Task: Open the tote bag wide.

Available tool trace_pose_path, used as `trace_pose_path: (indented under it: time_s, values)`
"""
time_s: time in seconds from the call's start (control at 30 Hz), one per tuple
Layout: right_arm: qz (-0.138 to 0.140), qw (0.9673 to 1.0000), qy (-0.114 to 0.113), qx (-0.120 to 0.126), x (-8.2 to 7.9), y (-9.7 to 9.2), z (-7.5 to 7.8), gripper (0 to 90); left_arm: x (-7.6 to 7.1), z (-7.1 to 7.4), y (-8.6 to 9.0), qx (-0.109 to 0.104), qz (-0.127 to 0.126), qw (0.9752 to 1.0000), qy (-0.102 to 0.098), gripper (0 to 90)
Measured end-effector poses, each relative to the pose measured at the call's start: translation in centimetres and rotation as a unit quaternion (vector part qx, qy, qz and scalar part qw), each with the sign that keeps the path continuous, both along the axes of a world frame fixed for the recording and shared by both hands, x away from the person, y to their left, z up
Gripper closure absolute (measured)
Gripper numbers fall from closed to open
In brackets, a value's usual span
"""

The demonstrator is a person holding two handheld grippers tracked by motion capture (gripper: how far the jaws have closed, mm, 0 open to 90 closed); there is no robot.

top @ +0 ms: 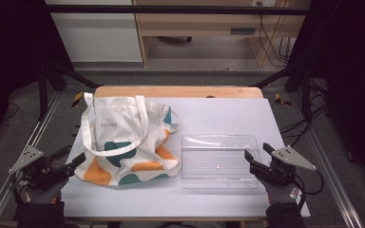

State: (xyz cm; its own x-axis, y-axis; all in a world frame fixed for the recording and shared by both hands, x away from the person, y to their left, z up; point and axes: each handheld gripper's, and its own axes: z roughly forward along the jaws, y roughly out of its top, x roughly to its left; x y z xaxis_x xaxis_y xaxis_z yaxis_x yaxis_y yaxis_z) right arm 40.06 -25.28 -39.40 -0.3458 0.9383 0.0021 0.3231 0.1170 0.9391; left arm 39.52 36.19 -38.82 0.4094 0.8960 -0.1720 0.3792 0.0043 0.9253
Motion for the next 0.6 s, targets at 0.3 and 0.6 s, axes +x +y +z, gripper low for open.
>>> trace_pose_path:
  time_s: [0.3,0.6]
  values:
    - [0.032,0.9995,0.000,-0.003,0.1,2.2,0.6,32.8,-0.2,1.0,0.0,-0.006,-0.004,0.9999,-0.011,25.2]
    - [0.064,0.9980,-0.002,0.000,0.1,4.6,1.6,35.1,0.0,2.2,-0.2,-0.004,-0.008,0.9999,-0.013,25.7]
